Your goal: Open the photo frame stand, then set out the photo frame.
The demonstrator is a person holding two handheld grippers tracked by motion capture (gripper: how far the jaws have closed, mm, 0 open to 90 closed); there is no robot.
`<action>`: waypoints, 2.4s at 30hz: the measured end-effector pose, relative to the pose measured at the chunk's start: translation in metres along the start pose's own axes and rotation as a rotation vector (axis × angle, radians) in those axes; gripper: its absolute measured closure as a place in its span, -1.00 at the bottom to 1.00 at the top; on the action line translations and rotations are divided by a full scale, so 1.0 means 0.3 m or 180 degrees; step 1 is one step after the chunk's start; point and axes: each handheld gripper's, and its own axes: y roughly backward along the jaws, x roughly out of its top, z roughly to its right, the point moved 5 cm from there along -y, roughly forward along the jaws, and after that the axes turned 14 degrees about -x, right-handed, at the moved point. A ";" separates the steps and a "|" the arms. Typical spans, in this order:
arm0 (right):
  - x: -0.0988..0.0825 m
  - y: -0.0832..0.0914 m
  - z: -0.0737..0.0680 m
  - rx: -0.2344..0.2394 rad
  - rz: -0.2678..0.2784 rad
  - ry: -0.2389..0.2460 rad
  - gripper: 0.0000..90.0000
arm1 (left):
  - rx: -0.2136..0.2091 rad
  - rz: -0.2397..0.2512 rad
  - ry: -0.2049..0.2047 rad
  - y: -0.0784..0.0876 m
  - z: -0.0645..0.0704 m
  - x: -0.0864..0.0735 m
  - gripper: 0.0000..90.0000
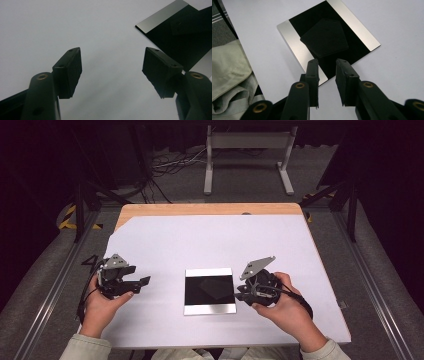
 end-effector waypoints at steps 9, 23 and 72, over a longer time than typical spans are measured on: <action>0.044 0.021 0.042 -0.0001 -0.0070 -0.0027 0.40 | 0.0001 -0.0003 0.0004 -0.001 -0.001 0.000 -0.28; 0.137 -0.012 0.095 0.0120 -0.0021 -0.0159 0.15 | 0.0004 0.0019 0.0041 0.002 -0.002 -0.004 -0.28; 0.193 -0.315 0.118 0.0826 -0.1267 -0.0990 0.02 | 0.0096 0.0019 0.0114 0.034 -0.006 -0.048 -0.29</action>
